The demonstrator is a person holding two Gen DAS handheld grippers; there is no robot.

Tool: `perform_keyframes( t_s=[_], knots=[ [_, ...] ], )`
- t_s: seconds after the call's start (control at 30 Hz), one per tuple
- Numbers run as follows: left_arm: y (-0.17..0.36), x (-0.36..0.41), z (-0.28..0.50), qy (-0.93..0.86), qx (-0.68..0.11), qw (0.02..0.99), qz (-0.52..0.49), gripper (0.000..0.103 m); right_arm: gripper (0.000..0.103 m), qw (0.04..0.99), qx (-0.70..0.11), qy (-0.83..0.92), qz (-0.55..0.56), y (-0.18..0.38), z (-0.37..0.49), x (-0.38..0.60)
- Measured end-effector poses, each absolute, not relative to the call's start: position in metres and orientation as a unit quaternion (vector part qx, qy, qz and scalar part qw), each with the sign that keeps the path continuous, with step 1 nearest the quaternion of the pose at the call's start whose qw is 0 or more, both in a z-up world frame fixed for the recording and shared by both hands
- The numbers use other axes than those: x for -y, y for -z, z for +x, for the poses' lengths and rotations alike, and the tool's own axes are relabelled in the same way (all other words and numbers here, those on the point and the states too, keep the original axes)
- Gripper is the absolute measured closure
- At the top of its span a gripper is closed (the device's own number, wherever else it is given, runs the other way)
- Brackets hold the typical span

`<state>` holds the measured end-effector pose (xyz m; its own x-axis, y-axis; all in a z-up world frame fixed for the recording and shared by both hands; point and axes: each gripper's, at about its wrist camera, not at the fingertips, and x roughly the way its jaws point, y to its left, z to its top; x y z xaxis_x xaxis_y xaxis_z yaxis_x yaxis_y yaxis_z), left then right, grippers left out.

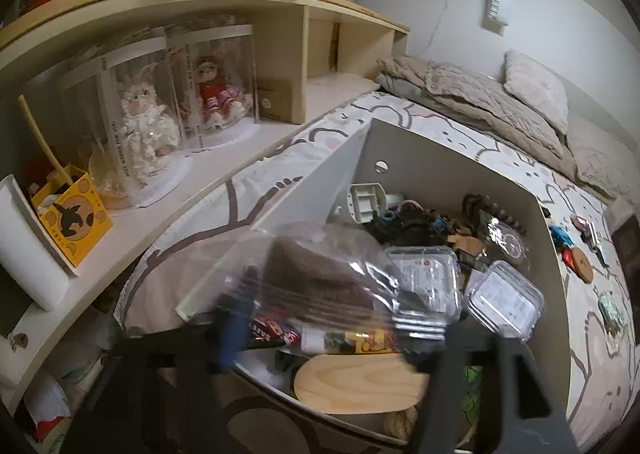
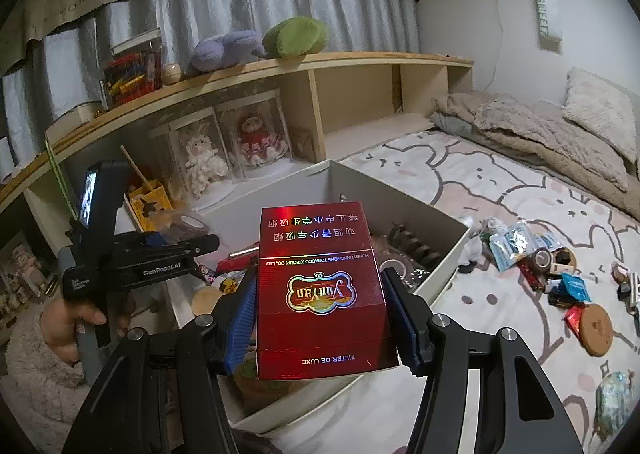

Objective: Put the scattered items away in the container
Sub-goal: 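Lower the clear bag with the left tool while the right lowers the red box into the box, then open both tools to release the bag and red box into the white box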

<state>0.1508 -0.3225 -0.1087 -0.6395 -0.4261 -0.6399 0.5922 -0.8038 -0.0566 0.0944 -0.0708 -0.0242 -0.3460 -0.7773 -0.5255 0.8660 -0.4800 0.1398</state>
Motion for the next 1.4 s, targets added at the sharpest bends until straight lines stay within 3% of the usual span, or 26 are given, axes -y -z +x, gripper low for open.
perform_keyframes(
  t_s=[0.4,1.4],
  knots=[
    [0.095,0.322,0.163,0.904,-0.131,0.286,0.291,0.019,0.043,0.527,-0.098,0.791,0.294,0.040,0.104,0.107],
    [0.083,0.336,0.192,0.910,-0.141,0.290,0.262,0.019,0.043,0.576,-0.212,0.711,0.344,0.080,0.126,0.194]
  ],
)
